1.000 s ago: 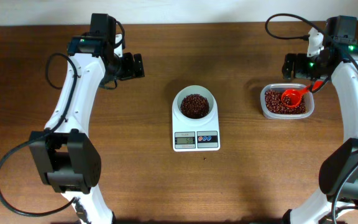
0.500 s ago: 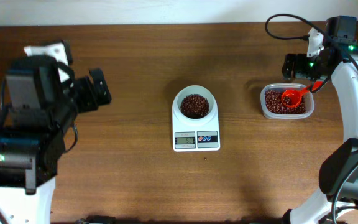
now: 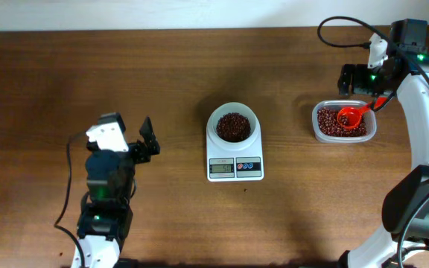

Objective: Scoop item into bowl and weigh 50g on scale

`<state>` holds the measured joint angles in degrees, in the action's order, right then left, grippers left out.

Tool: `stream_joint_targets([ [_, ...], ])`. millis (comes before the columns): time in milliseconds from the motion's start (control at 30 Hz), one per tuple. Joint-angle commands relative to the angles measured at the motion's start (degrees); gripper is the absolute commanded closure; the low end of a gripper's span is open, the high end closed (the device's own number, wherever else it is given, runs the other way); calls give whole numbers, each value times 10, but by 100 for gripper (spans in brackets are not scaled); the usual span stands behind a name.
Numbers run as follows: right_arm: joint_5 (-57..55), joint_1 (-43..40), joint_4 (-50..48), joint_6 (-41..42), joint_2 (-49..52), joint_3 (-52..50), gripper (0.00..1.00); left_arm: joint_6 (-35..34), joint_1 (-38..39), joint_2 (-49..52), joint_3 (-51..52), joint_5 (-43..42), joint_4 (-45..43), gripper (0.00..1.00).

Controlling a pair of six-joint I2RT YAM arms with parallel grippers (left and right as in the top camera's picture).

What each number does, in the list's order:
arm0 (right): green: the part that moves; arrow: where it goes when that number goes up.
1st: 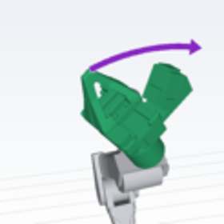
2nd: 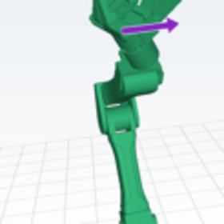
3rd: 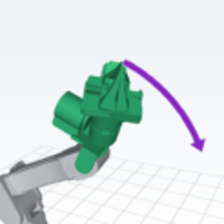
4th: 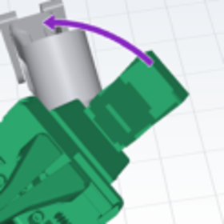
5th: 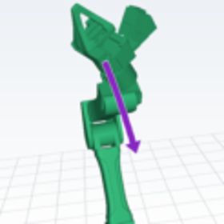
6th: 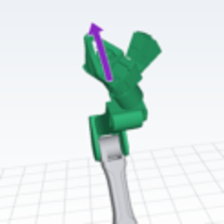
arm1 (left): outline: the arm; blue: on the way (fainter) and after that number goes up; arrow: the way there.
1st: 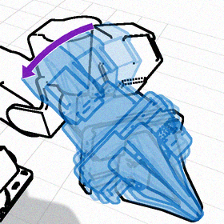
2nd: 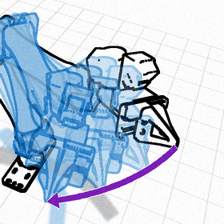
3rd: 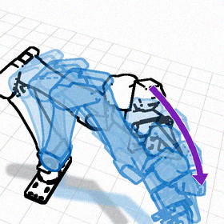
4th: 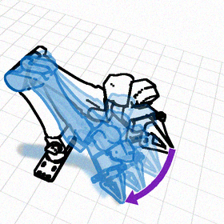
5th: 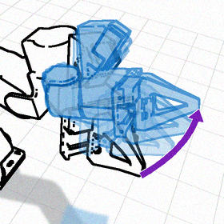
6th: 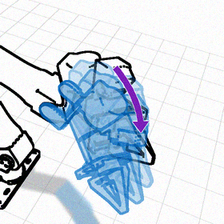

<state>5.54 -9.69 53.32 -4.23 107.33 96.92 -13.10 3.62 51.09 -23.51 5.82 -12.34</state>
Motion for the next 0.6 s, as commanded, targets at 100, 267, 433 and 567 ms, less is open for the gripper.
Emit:
stream_joint_targets([
  [100, 5, 3, 0, 4, -1, 7, 1, -8, 0, -59, 121, -7, -53, 1],
  [267, 5, 3, -1, 4, -1, 7, 1, -9, 0, -116, 231, -7, -116, 1],
  [433, 5, 3, 0, 4, -1, 7, 1, -10, -1, -225, 230, -8, 54, 1],
  [567, 5, 3, 0, 4, -1, 7, 1, 0, 0, -351, 230, -8, 167, 1],
])
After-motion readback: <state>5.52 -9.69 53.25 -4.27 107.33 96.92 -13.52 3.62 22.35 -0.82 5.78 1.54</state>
